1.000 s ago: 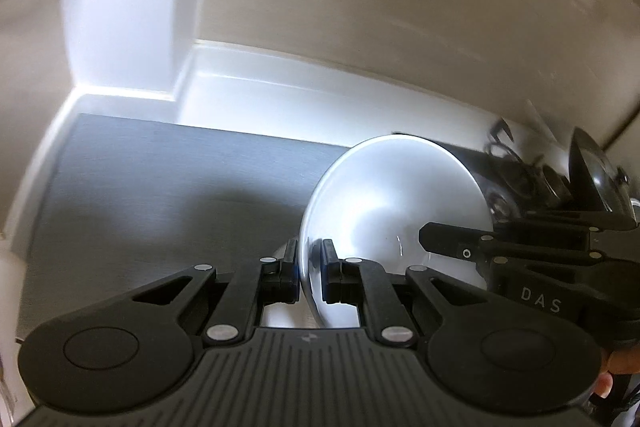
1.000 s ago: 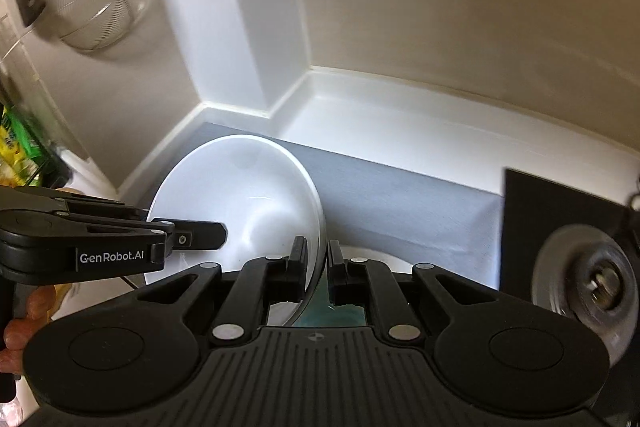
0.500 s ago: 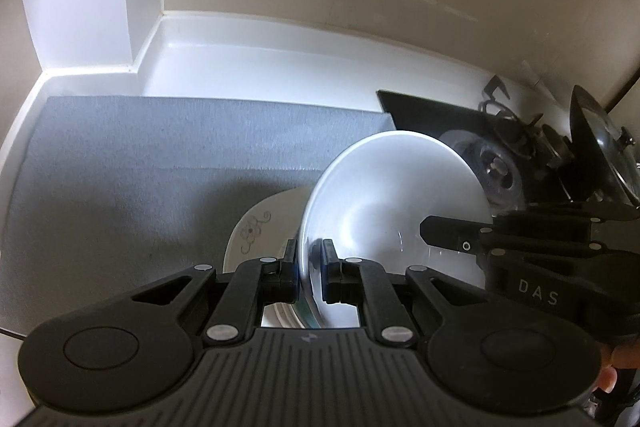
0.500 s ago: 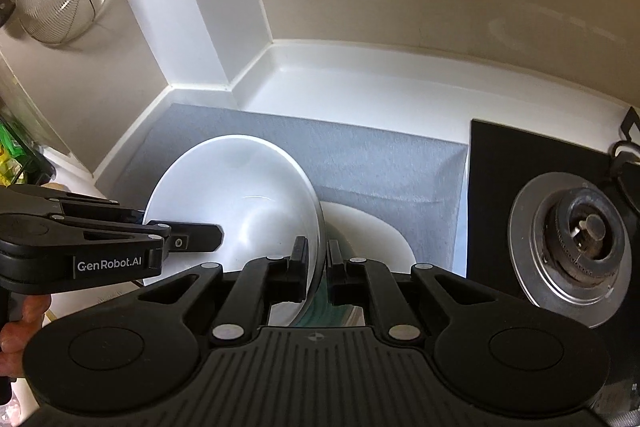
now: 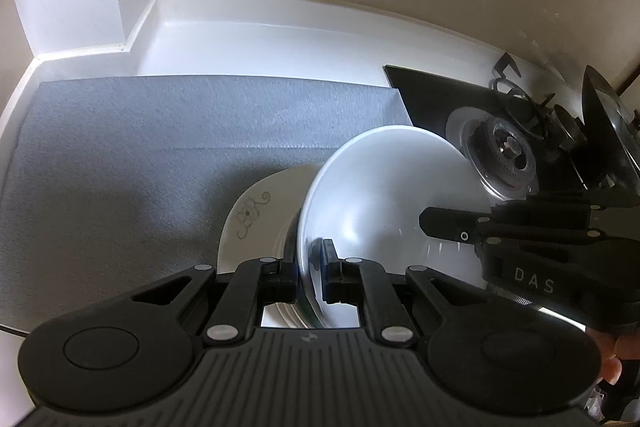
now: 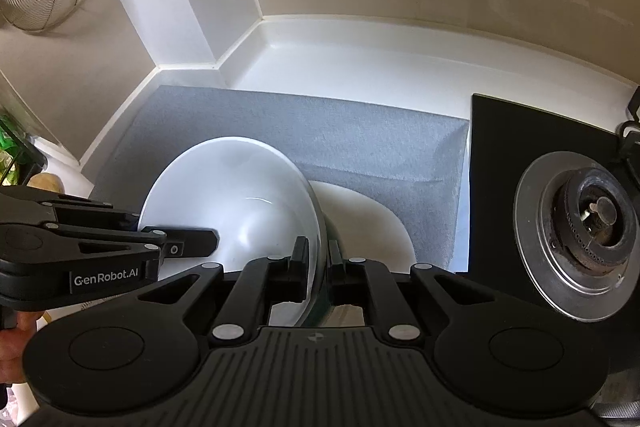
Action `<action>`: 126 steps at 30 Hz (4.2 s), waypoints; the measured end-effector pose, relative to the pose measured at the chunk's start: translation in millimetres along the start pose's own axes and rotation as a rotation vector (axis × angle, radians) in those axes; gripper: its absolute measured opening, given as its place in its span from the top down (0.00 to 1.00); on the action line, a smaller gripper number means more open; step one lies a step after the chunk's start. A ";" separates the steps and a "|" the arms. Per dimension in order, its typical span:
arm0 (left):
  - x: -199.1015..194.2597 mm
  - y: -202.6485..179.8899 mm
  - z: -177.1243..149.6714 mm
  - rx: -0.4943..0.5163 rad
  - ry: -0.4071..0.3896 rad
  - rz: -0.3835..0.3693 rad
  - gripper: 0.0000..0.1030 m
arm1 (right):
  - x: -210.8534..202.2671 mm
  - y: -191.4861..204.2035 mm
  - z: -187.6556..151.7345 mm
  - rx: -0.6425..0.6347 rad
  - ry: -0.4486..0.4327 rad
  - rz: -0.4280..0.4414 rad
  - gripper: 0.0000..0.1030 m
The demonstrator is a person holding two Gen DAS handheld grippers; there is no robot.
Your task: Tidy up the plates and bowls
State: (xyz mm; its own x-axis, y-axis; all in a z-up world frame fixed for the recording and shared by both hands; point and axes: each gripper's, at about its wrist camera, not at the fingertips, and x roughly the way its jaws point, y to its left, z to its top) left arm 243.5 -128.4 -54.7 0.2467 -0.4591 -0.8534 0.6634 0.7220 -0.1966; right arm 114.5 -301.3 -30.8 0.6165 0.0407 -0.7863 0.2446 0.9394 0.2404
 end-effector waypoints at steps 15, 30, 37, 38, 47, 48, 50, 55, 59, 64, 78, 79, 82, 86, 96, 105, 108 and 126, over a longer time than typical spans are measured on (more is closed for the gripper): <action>0.9 3.7 -1.5 -0.012 0.010 -0.021 0.90 | 4.9 -1.3 3.1 -0.008 0.020 0.006 0.93; -2.8 14.8 4.5 -0.071 0.055 -0.072 0.89 | 9.0 -12.9 6.6 0.026 0.044 0.040 0.92; -15.7 16.6 9.9 -0.057 -0.002 -0.011 0.64 | 10.4 -12.6 9.6 0.021 0.052 0.042 0.88; -17.6 17.8 10.8 -0.059 -0.009 -0.007 0.56 | 10.0 -12.6 9.7 0.021 0.055 0.039 0.88; -36.3 23.1 8.3 -0.071 -0.103 0.059 0.01 | -7.1 -5.9 9.7 -0.064 -0.039 -0.048 0.23; -36.3 24.3 8.9 -0.076 -0.100 0.056 0.01 | -9.2 -3.4 8.5 -0.106 -0.067 -0.071 0.24; -36.3 24.7 8.1 -0.086 -0.097 0.060 0.01 | -12.2 -3.0 7.5 -0.140 -0.091 -0.101 0.24; -35.9 13.9 0.3 -0.039 -0.077 0.138 0.01 | -25.1 -14.0 -4.6 -0.074 -0.127 -0.109 0.22; -35.2 1.1 -15.0 0.018 -0.069 0.209 0.01 | -31.5 -9.2 -29.5 -0.075 -0.138 -0.097 0.11; -35.9 -11.2 -35.4 0.049 -0.082 0.264 0.00 | -32.9 -0.3 -51.1 -0.086 -0.174 -0.135 0.03; -61.1 -60.3 -64.4 -0.037 -0.163 0.400 0.00 | -63.8 -16.1 -86.3 -0.007 -0.214 -0.107 0.02; -62.4 -65.5 -64.7 -0.041 -0.159 0.417 0.00 | -66.0 -18.9 -87.1 -0.007 -0.219 -0.106 0.01; -68.3 -75.2 -71.2 -0.052 -0.176 0.444 0.00 | -70.1 -27.9 -89.6 -0.014 -0.222 -0.091 0.01; -72.1 -83.9 -81.1 -0.090 -0.177 0.510 0.00 | -70.7 -35.9 -95.7 -0.034 -0.207 -0.057 0.01; -87.0 -84.3 -106.6 -0.055 -0.181 0.463 0.01 | -89.3 -22.3 -117.0 -0.006 -0.233 -0.101 0.01; -104.3 -62.6 -131.8 -0.070 -0.162 0.366 0.01 | -104.6 9.8 -144.6 0.036 -0.223 -0.161 0.01; -108.6 -59.6 -136.1 -0.060 -0.172 0.360 0.01 | -108.4 18.6 -150.3 0.039 -0.230 -0.180 0.01; -116.3 -52.2 -140.3 -0.033 -0.193 0.353 0.01 | -111.9 34.0 -154.7 0.049 -0.244 -0.202 0.01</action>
State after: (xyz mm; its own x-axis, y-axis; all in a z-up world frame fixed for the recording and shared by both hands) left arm 81.1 -40.0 -13.0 0.5854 -0.2668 -0.7656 0.4918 0.8676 0.0736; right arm -62.0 -221.2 -22.7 0.7118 -0.2337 -0.6623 0.4127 0.9022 0.1252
